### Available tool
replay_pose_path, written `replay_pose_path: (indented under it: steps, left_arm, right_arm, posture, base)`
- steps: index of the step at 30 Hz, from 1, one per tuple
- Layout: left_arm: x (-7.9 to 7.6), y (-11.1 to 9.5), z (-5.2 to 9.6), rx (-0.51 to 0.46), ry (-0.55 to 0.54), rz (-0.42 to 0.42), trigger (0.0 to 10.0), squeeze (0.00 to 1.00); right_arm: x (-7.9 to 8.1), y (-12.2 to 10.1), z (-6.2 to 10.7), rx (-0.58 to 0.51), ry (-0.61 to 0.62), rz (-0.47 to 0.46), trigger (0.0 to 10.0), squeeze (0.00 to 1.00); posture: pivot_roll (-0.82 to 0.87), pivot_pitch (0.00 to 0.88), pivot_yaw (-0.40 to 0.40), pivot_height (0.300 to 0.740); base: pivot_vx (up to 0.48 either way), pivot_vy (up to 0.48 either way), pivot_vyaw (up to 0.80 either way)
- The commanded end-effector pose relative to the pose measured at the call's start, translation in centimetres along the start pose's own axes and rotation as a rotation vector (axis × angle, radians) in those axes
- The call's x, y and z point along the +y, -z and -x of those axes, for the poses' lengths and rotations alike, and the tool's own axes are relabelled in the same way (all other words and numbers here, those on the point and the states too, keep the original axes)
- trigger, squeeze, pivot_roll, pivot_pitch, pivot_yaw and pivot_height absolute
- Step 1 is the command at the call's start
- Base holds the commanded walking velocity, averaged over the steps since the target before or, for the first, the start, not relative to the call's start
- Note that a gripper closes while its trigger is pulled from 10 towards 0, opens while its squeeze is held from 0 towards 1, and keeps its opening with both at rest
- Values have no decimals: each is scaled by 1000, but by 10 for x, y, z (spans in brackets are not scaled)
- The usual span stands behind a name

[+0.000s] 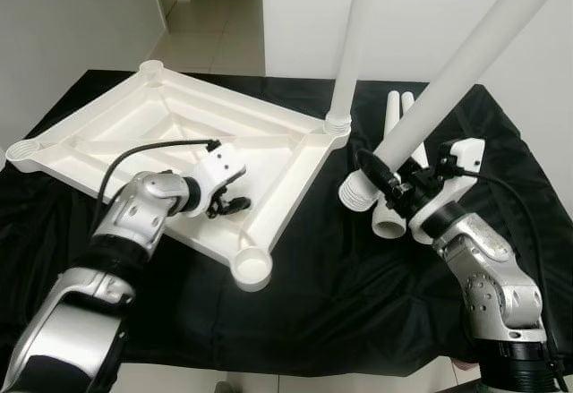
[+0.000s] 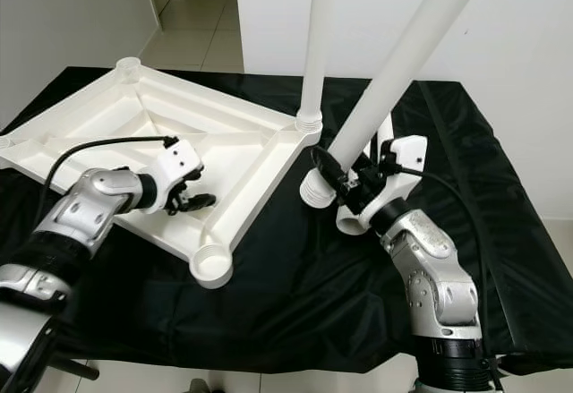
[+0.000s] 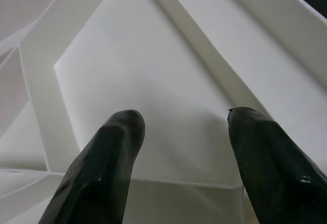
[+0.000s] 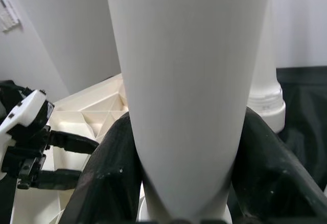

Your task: Building children table

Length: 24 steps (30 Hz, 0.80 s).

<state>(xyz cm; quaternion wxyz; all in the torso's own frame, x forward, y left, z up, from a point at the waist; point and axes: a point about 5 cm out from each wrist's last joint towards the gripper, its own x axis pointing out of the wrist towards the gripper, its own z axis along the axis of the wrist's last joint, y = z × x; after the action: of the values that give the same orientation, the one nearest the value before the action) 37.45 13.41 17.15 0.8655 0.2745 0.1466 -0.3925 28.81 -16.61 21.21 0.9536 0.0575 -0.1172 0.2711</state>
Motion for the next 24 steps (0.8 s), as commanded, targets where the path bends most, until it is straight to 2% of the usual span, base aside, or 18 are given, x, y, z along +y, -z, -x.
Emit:
replay_pose_path:
  steps: [1, 4, 11, 24]
  left_arm:
    - [6, 15, -6, 59, -228, 62, 10000, 0]
    - [11, 9, -7, 40, -262, 87, 10000, 0]
    - [18, -13, -10, -48, -329, 86, 10000, 0]
    - [12, -36, -20, -182, -323, 161, 10000, 0]
  right_arm:
    - [5, -3, 0, -19, -9, -6, 10000, 0]
    - [6, -3, -1, -22, -7, -13, 10000, 0]
    - [7, -2, -1, -28, -3, -23, 10000, 0]
    - [14, 2, -6, -24, -28, -42, 10000, 0]
  posture:
    - [-86, 159, 41, 740]
    - [-86, 159, 42, 740]
    - [-83, 156, 45, 740]
    - [-63, 151, 35, 740]
  base:
    - [0, 0, 0]
    - [0, 0, 0]
    - [0, 0, 0]
    - [0, 0, 0]
